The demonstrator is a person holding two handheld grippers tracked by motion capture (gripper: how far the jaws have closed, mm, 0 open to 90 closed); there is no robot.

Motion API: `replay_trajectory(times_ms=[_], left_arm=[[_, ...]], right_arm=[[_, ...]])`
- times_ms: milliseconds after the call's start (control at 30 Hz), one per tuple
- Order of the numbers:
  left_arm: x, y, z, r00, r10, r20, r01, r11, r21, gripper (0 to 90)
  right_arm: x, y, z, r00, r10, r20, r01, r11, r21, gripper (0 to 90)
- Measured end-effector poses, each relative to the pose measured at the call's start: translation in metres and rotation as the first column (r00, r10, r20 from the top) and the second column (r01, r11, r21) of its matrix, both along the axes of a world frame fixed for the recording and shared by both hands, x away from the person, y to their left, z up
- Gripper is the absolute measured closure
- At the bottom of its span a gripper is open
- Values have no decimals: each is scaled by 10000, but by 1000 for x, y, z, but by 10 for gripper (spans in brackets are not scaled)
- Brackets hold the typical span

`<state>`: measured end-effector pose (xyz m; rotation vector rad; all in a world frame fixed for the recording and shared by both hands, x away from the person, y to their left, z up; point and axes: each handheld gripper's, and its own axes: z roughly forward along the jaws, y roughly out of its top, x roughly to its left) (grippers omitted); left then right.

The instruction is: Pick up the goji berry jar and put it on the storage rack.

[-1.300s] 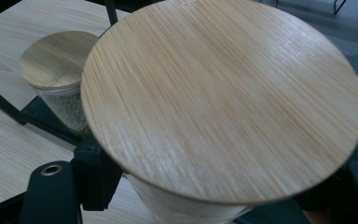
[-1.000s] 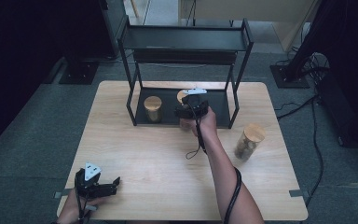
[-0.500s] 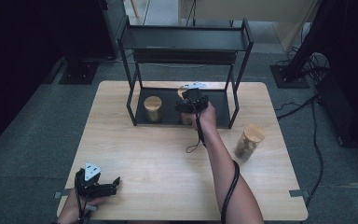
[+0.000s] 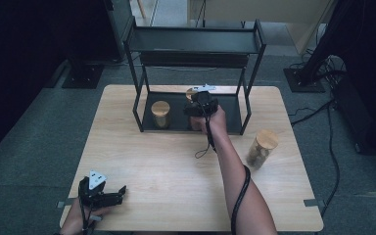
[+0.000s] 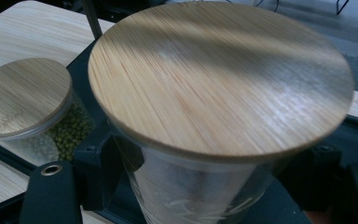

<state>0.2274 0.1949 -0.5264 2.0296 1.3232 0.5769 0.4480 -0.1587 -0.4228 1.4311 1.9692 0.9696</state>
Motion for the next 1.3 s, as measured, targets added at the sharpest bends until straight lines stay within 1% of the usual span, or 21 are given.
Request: replay_trajectory(times_ms=[200,300,367,500,567,633,700,733,833,867,1000,1067,1133,1200,1300], left_arm=[[0,0,0,10000,-10,-3,10,10000,3,0],[0,0,0,10000,-13,-3,13,10000,4,0],[0,0,0,10000,-16,-5,16,10000,5,0],[0,0,0,10000,-18,-6,18,10000,2,0],[0,0,0,10000,-18,-4,18,10000,2,0],[0,0,0,10000,-19,-3,19,10000,4,0],[0,0,0,10000,-20,-4,20,10000,7,0],[0,0,0,10000,-15,-3,15,10000,5,0],[0,0,0,10000,-16,-4,16,10000,1,0],[0,0,0,10000,-20,-2,20,10000,6,0],[0,0,0,10000,-6,-1,6,10000,-1,0],[0,0,0,10000,-5,-4,5,10000,-1,0],[0,0,0,10000,-5,-6,5,10000,-3,0],[0,0,0,10000,-6,-6,6,10000,-1,0],[0,0,0,10000,-6,-8,6,10000,-3,0]], right_arm=[[3,-2,-1,10000,57,-8,-57,9999,140,247],[4,-2,-1,10000,43,11,-43,10000,57,247],[4,-2,-2,9999,149,74,-149,9999,13,246],[3,0,-4,9995,303,112,-305,9993,201,245],[3,1,-5,9995,278,153,-281,9994,182,242],[2,1,-5,9994,290,193,-295,9992,252,207],[2,2,-6,9993,344,164,-348,9991,223,161],[1,2,-6,9992,360,178,-364,9992,190,122],[-1,2,-9,9990,433,110,-437,9980,451,34],[-1,2,-10,9992,393,63,-396,9979,517,20],[-1,2,-17,9987,451,-245,-429,9954,855,17],[-2,3,-20,9982,524,-275,-501,9955,801,17],[-3,5,-21,9986,480,-207,-465,9965,688,17],[-3,5,-22,9989,419,-185,-404,9963,754,17],[-4,6,-23,9990,402,-174,-389,9968,698,17]])
